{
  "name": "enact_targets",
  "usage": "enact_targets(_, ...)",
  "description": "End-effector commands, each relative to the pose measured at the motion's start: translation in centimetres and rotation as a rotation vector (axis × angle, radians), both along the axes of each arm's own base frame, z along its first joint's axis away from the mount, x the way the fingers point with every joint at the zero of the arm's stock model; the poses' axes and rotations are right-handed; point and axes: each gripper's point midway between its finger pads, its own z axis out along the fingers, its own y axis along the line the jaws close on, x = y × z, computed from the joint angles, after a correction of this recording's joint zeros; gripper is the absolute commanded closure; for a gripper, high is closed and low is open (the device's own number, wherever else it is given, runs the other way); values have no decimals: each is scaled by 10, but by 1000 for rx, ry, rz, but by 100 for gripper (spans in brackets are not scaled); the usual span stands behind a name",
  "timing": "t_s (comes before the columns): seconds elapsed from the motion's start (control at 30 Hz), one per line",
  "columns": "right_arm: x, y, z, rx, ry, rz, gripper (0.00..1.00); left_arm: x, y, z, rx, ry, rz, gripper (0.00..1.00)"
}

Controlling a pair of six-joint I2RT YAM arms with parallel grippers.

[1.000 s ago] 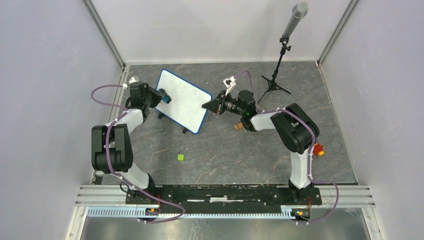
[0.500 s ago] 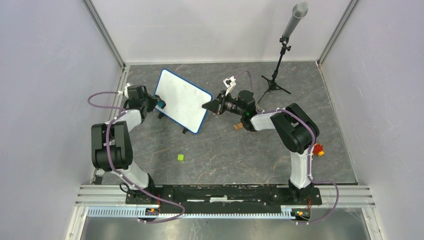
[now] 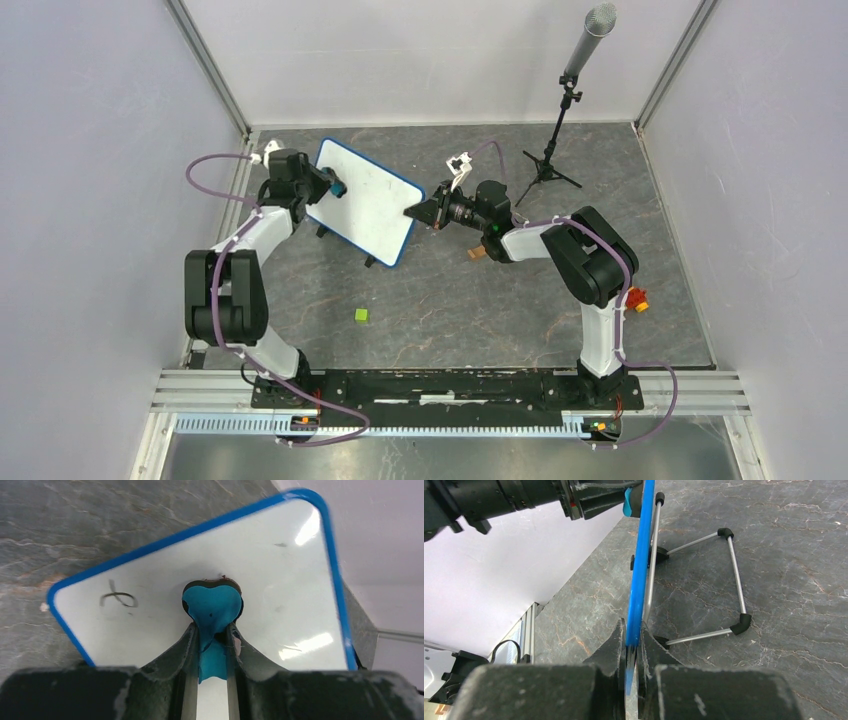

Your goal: Erase the whiteboard

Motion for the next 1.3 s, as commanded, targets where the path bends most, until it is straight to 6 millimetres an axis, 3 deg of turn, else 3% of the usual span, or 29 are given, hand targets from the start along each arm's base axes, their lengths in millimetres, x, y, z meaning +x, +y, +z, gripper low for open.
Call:
enact_targets(0.0, -30, 18, 2, -5, -53, 159, 100, -13, 41, -58, -127, 125, 139, 78)
enact_targets(0.17, -29, 17, 2, -4, -51, 158, 100, -37, 59, -108, -184, 243, 231, 82)
enact_targets(0.27, -29, 17, 2, -4, -52, 157, 100, -38, 59, -111, -188, 236, 233, 83)
enact_targets(0.4, -29, 17, 1, -4, -51, 158, 100, -26, 56, -89, -182, 181, 196, 83)
enact_targets(0.7, -30, 18, 1, -6, -52, 158, 100, 6, 34, 4, 41, 10, 96, 76)
enact_targets(0.8, -30, 20, 0, -9, -51, 160, 100, 14, 30, 13, 39, -10, 94, 75)
enact_targets(0.97, -30, 20, 0, -12, -52, 161, 100, 11, 46, -9, 13, 31, 145, 73)
enact_targets(1.1, -30, 20, 0, -11, -53, 161, 100, -6, 65, -49, -25, 119, 199, 73)
enact_targets(1.27, -30, 21, 1, -10, -53, 162, 100, -30, 67, -97, -89, 203, 217, 73)
